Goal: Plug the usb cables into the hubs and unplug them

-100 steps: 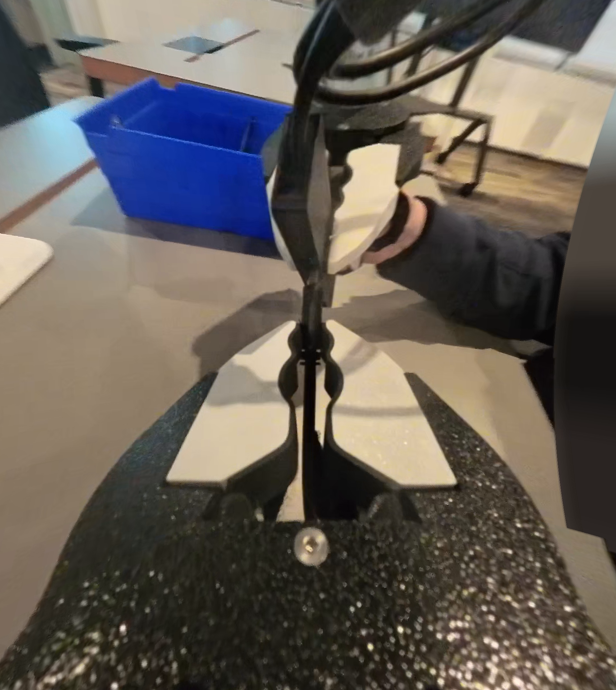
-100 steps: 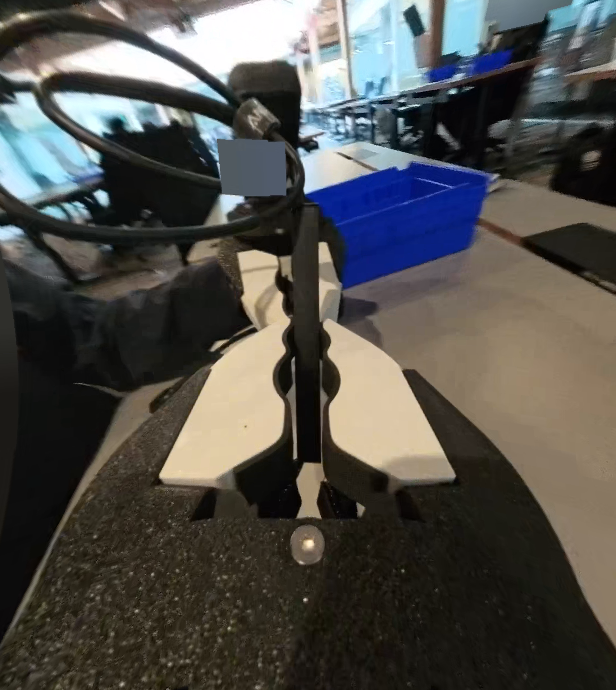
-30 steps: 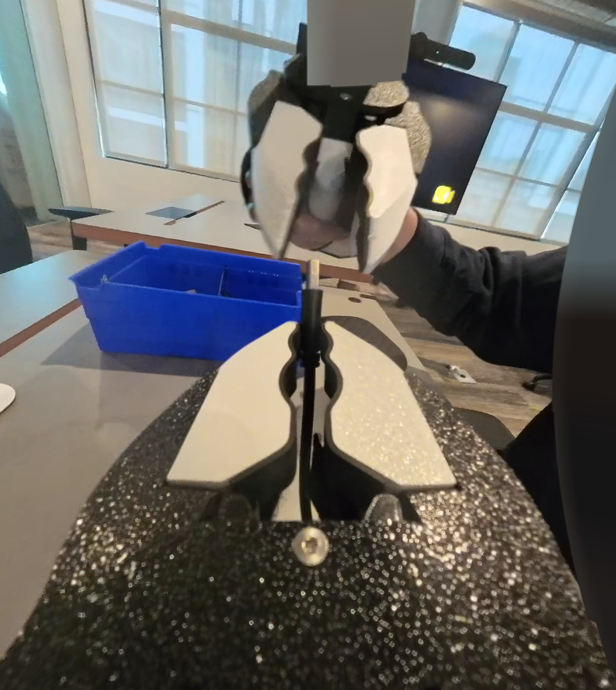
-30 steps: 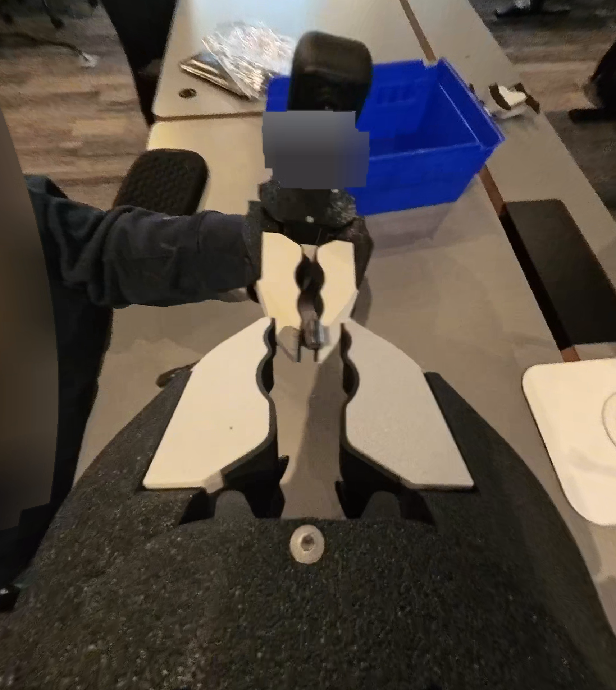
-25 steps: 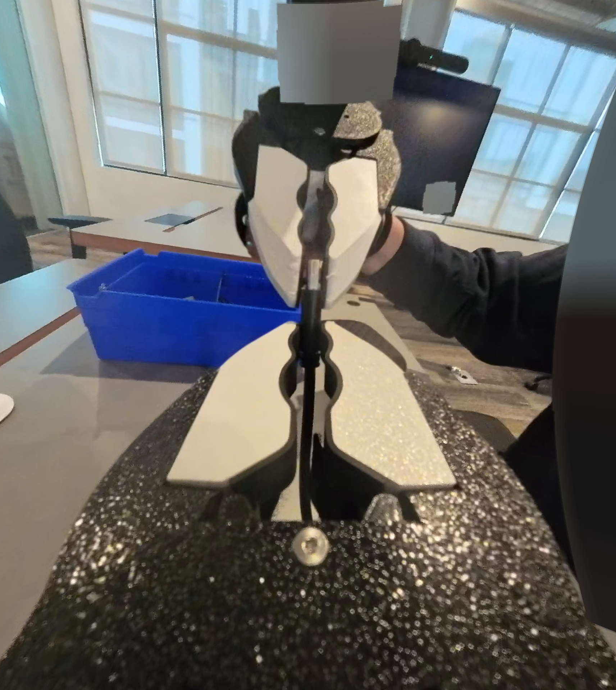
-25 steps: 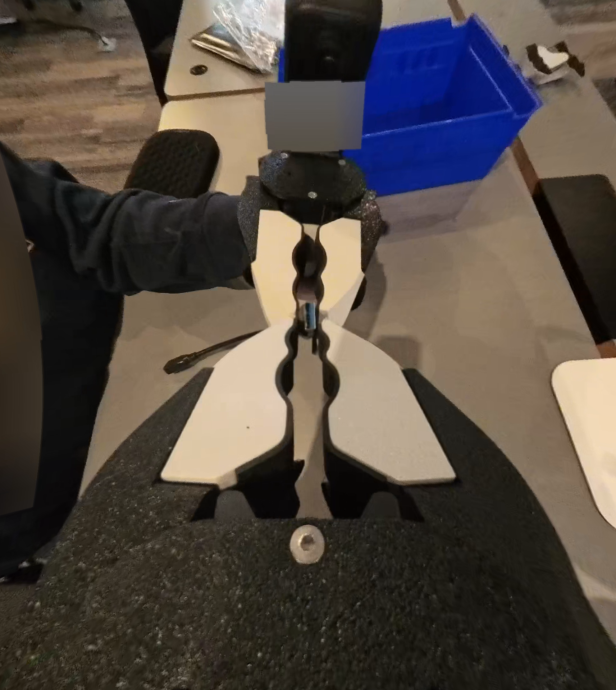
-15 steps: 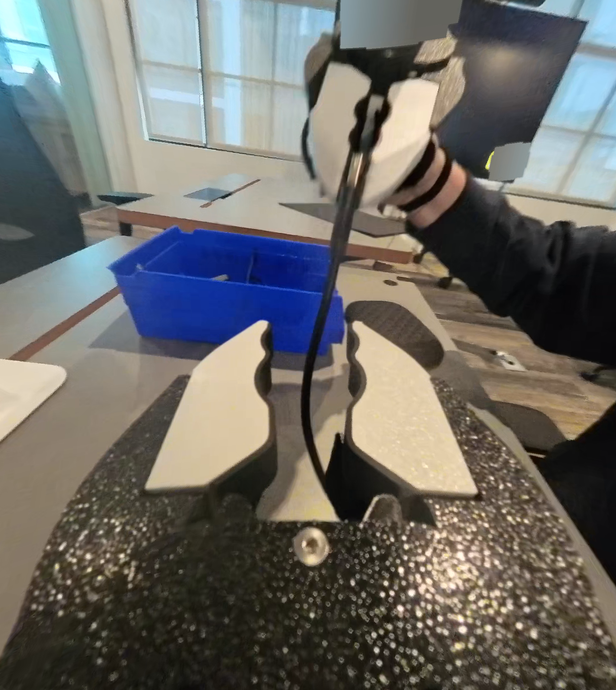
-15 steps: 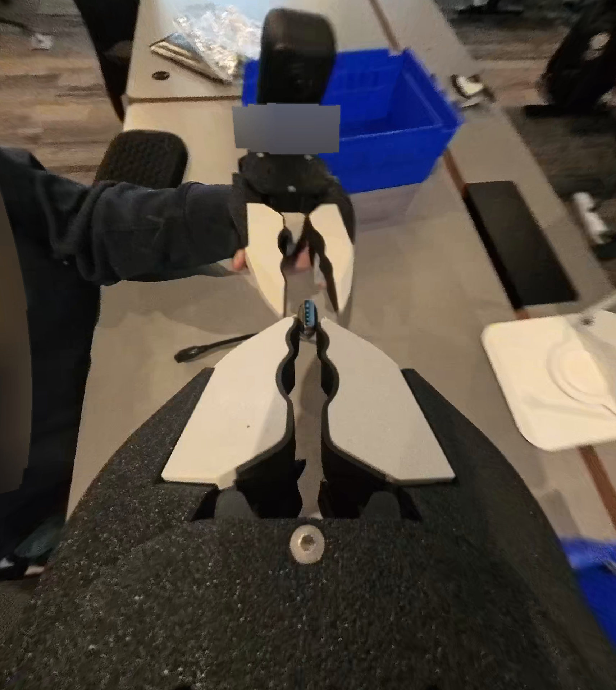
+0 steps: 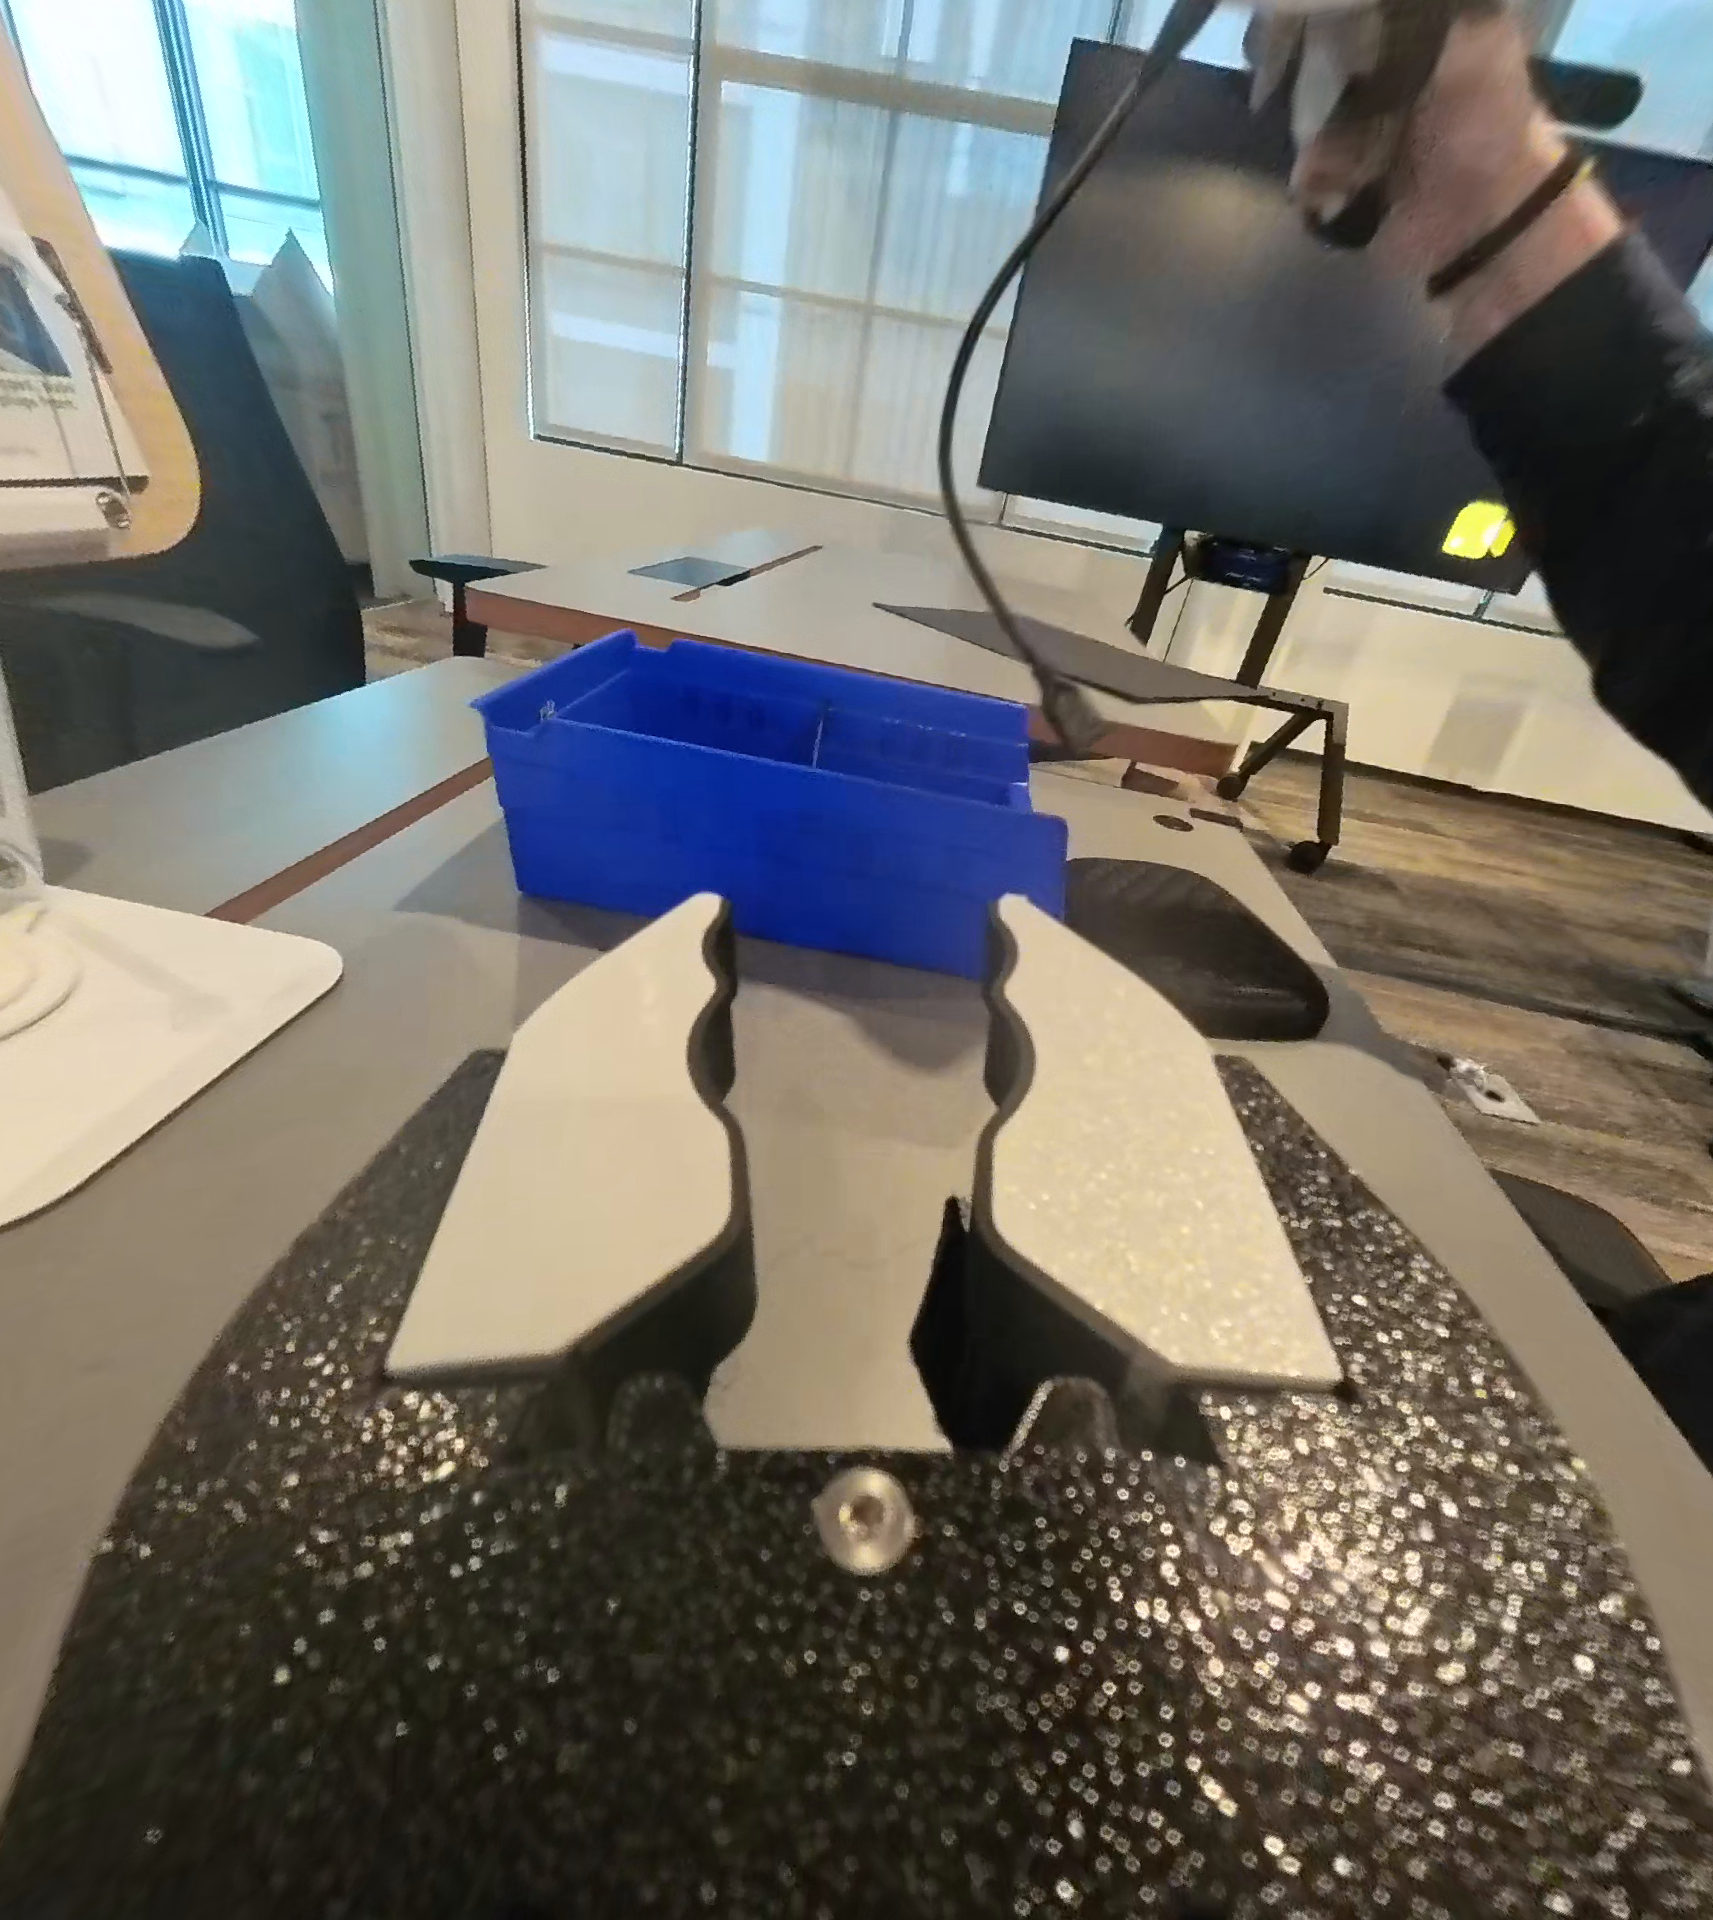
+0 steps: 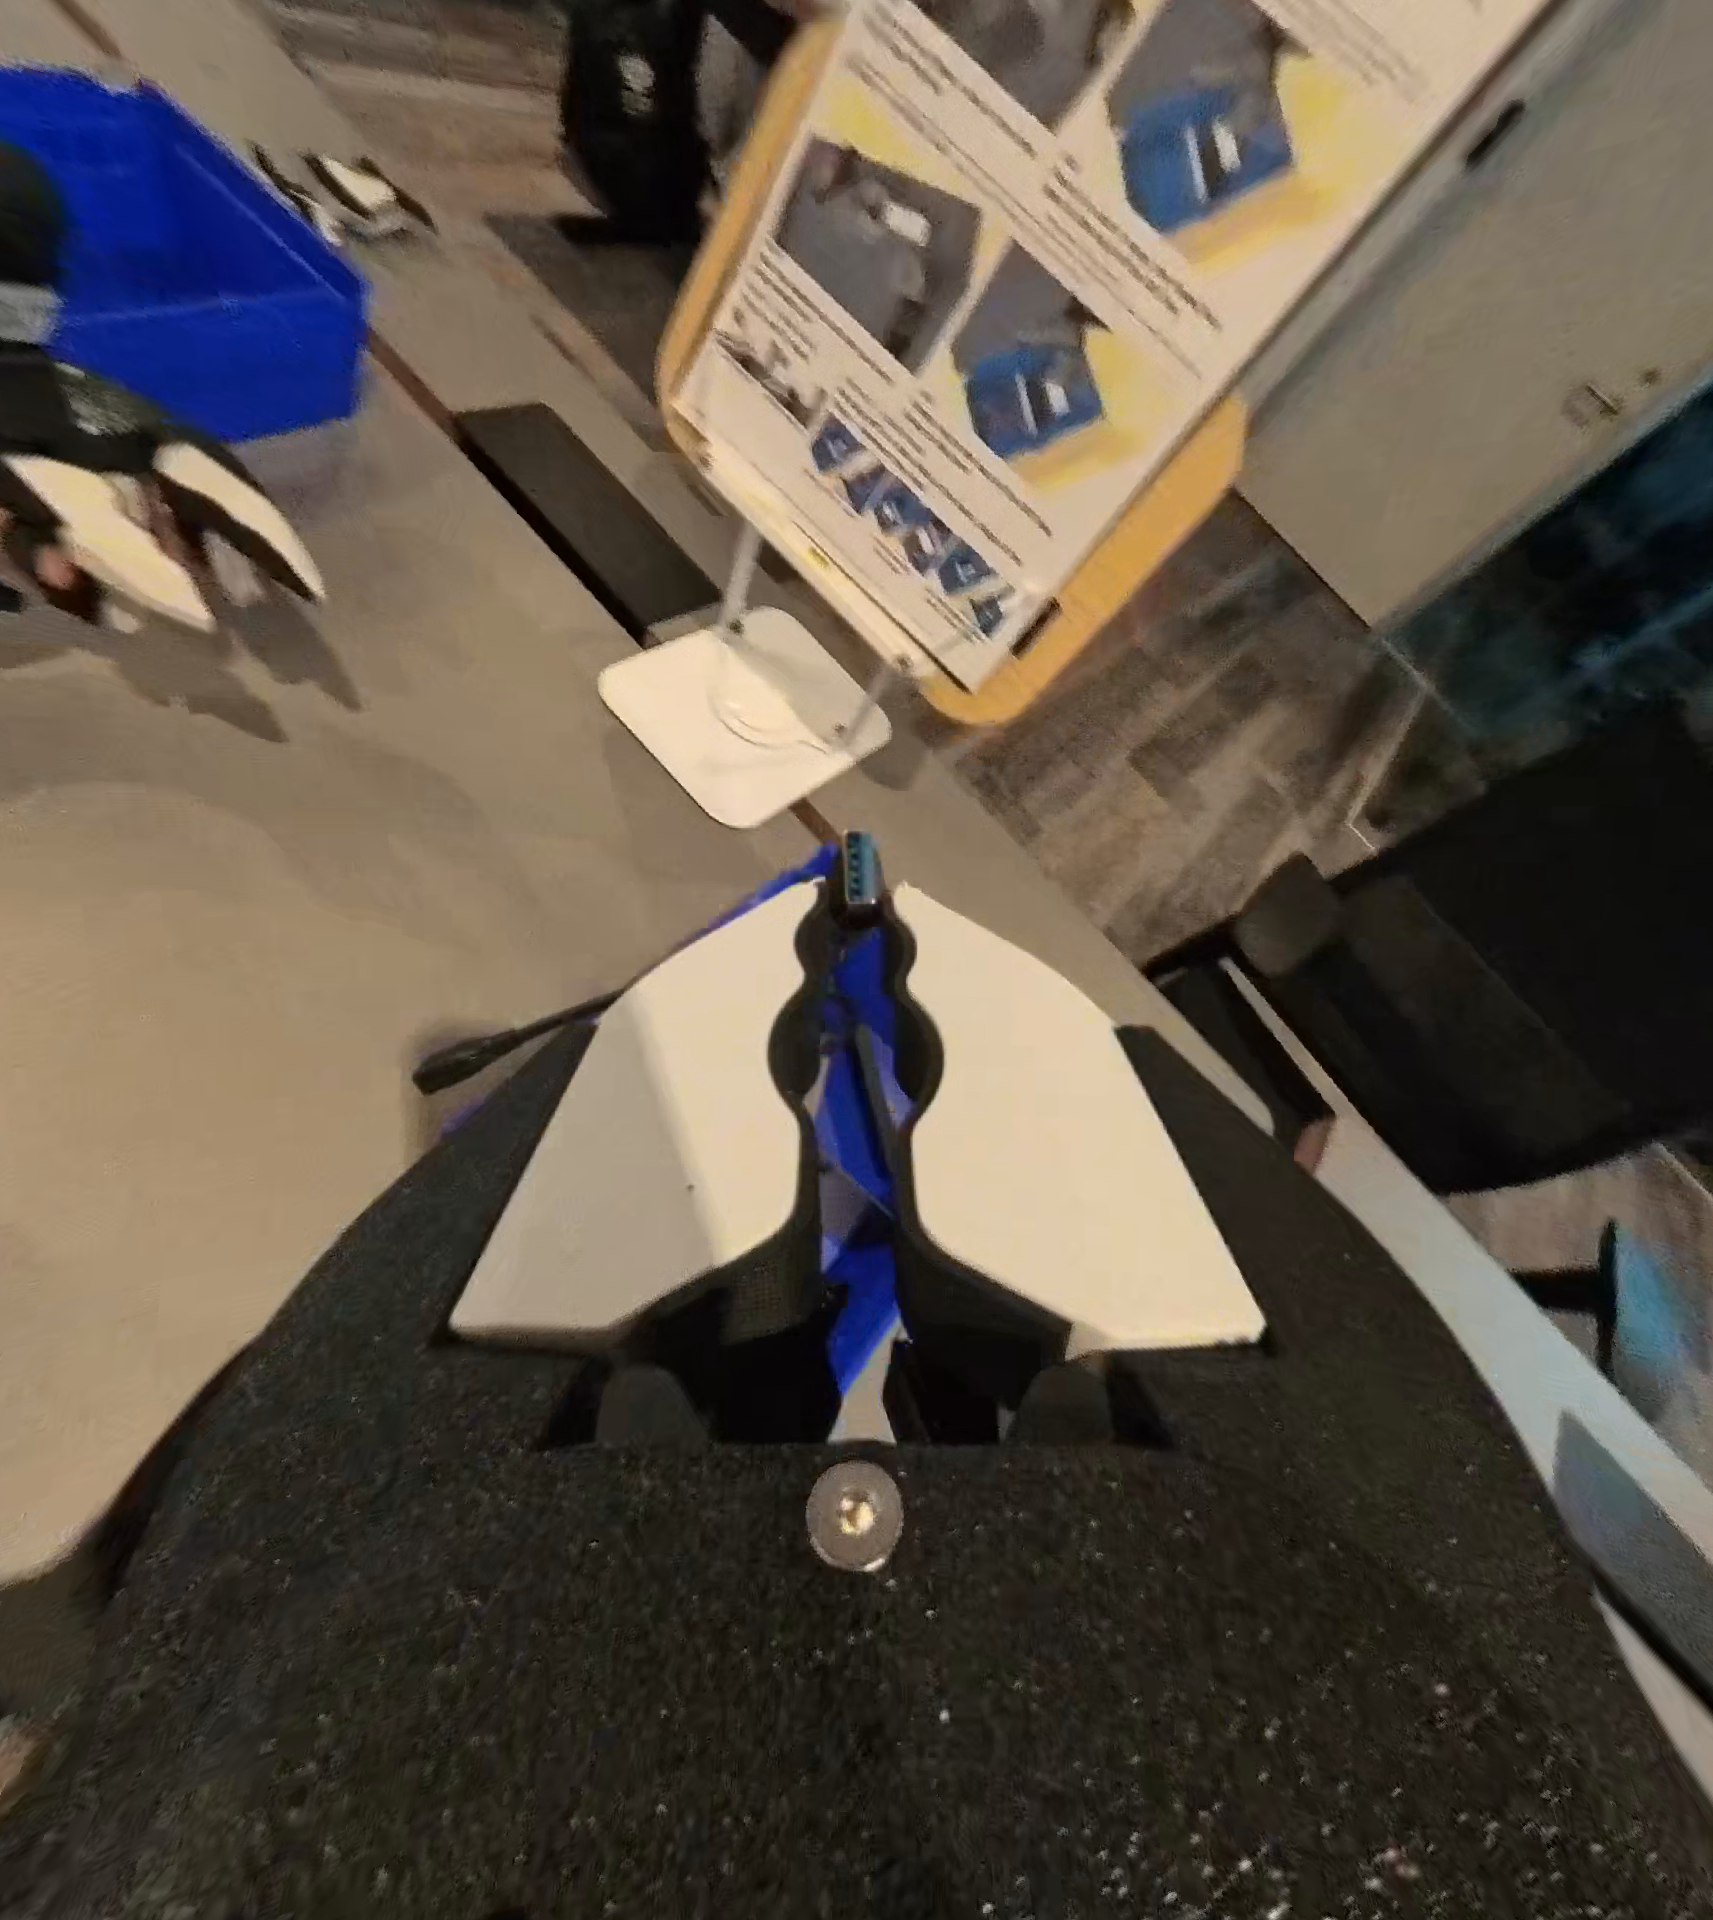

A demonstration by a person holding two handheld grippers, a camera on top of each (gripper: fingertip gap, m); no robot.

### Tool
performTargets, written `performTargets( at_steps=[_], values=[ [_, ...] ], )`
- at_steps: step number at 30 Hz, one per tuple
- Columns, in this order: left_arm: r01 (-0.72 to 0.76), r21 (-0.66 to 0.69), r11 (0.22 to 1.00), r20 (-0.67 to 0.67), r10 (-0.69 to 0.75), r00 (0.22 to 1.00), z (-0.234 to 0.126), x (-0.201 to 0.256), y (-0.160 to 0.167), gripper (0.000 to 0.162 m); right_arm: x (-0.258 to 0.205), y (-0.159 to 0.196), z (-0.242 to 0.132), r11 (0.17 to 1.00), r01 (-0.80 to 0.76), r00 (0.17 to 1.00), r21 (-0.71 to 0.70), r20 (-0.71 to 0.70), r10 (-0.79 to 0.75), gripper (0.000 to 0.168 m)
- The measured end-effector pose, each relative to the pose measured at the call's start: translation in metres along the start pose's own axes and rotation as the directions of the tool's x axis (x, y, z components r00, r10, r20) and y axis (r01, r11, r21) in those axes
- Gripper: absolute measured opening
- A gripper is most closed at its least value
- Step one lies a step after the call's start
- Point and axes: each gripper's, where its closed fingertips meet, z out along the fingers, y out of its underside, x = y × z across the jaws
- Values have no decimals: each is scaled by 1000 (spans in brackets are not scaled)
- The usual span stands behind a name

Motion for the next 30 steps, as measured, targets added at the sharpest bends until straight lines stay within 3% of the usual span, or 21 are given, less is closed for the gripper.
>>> performTargets(
  at_steps=[5,9,12,14,20,23,26,28,30],
  values=[
    [18,20,1000,-10,-17,1000,4,0,3,42,11,78,29,994,-19,993,-108,-120,6,8],
    [36,21,999,-8,-36,999,6,-2,7,39,-16,139,64,934,67,997,-351,-23,-80,8],
    [48,14,999,-5,-48,999,9,-4,12,39,-43,177,91,745,294,954,-599,142,-263,8],
    [60,6,998,-9,-60,998,11,-4,15,39,-59,196,110,612,404,914,-680,276,-296,8],
    [77,-2,997,-13,-77,997,12,-7,22,39,-91,233,158,407,584,810,-702,537,-235,9],
    [76,-21,997,-6,-77,997,12,-11,23,39,-95,249,173,331,617,786,-714,586,-198,9],
    [83,-5,997,4,-83,997,8,-13,23,39,-105,258,182,347,599,790,-722,603,-110,12],
    [94,-1,996,13,-94,995,6,-16,24,40,-105,262,178,350,536,824,-768,567,-18,40],
    [102,15,995,29,-103,994,3,-20,22,40,-99,261,172,372,454,863,-810,503,40,53]
  ],
)
